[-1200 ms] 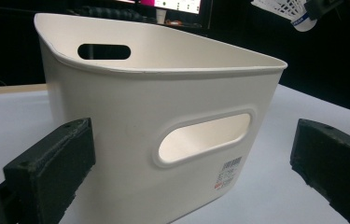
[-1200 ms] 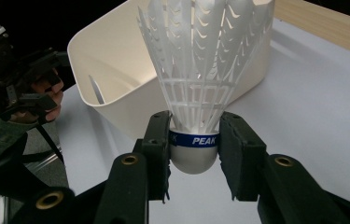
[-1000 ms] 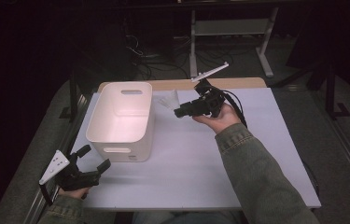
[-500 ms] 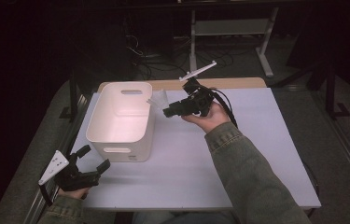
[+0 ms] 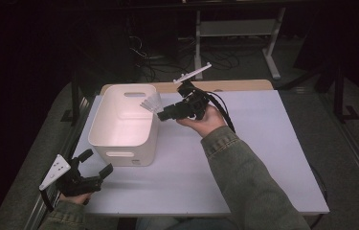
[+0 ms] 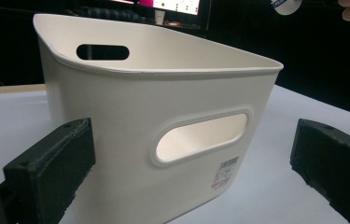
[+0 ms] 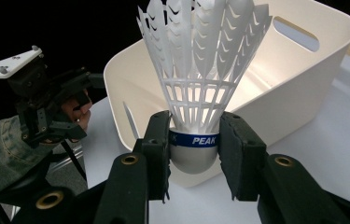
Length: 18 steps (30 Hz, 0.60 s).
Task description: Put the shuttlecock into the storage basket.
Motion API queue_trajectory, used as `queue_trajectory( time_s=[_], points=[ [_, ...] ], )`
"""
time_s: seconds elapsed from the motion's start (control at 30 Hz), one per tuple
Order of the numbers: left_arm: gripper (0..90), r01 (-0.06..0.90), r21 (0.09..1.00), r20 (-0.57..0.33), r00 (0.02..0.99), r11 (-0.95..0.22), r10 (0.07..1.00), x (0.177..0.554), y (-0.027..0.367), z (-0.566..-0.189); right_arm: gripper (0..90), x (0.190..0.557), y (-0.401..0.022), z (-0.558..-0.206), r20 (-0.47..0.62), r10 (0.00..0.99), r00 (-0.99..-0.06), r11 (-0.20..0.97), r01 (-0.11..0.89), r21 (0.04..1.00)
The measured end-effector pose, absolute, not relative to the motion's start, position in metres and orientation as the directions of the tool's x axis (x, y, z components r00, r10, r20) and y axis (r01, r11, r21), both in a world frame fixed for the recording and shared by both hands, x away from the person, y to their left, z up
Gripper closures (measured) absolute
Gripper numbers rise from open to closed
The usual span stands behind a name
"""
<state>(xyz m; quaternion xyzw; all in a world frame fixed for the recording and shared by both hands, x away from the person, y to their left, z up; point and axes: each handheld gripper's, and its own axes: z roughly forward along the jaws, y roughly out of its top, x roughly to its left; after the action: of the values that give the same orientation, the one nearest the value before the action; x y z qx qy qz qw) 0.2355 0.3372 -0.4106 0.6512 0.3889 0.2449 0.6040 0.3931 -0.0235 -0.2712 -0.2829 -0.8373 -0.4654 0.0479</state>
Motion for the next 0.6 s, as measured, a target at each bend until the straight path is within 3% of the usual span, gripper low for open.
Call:
queue_trajectory(
  time_s=[0.6],
  points=[
    [0.0, 0.216, 0.976, -0.148, 0.58, 0.024, 0.801, 0.236, 0.338, -0.411, 63.2, 0.394, 0.005, -0.268, 0.346, 0.387, -0.855, 0.411, 0.496, 0.765]
  ],
)
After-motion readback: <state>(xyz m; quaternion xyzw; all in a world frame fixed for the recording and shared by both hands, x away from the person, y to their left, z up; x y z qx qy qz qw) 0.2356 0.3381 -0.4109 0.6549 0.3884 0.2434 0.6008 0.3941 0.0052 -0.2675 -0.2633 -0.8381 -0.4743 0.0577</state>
